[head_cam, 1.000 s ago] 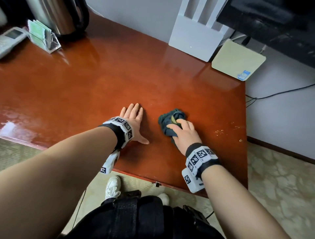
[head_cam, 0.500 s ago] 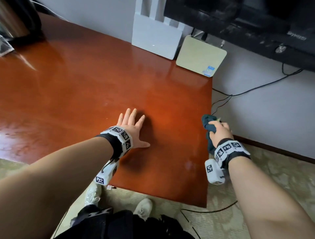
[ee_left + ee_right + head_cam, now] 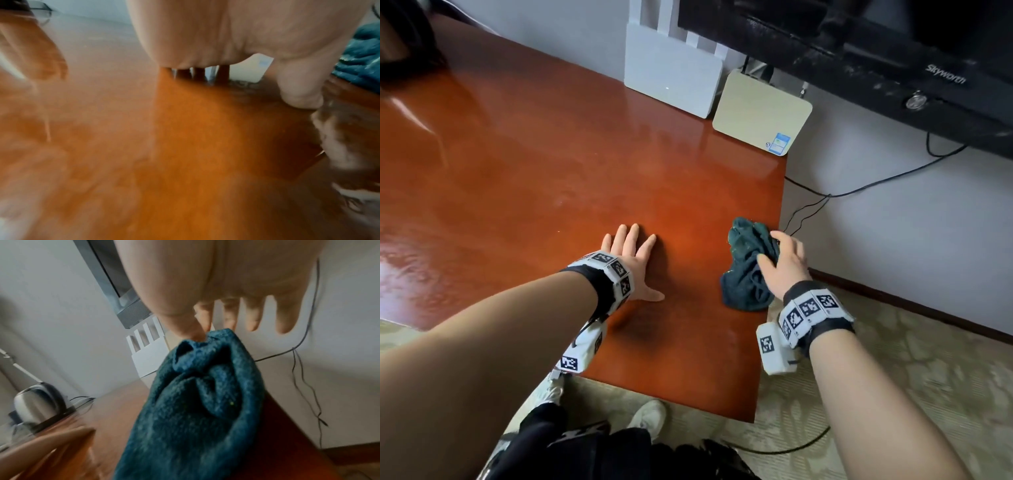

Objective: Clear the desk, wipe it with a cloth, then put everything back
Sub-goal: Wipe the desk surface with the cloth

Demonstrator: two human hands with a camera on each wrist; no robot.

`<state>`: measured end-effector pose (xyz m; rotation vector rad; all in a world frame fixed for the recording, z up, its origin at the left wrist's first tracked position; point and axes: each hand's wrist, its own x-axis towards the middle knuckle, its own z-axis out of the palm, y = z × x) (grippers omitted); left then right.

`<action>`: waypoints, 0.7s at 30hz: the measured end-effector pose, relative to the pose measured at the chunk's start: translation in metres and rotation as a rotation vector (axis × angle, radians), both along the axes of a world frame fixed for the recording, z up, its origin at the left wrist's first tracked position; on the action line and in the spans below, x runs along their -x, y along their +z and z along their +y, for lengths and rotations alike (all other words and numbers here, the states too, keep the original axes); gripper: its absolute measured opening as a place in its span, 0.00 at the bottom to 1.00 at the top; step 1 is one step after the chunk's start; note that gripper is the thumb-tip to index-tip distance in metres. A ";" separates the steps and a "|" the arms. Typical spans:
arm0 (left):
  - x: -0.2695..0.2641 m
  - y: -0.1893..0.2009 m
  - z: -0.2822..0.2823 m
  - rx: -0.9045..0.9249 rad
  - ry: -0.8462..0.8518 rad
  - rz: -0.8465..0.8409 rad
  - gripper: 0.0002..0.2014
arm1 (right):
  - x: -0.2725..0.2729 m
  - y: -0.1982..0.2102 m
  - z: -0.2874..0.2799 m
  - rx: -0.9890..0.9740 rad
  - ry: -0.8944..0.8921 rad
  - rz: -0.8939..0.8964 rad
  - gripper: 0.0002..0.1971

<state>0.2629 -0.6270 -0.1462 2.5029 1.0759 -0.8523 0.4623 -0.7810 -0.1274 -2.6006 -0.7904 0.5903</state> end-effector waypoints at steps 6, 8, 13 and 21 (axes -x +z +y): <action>-0.020 0.002 -0.004 0.047 0.117 0.008 0.64 | 0.030 -0.018 0.016 0.345 0.416 -0.201 0.37; -0.020 -0.003 -0.005 0.037 0.098 0.031 0.66 | 0.032 -0.022 0.013 0.310 0.421 -0.260 0.28; -0.023 -0.005 -0.004 0.045 0.076 0.083 0.67 | -0.013 -0.023 -0.011 0.261 0.193 -0.259 0.18; -0.027 -0.004 -0.001 0.068 0.071 0.105 0.68 | -0.035 -0.003 0.043 -0.023 0.160 -0.217 0.17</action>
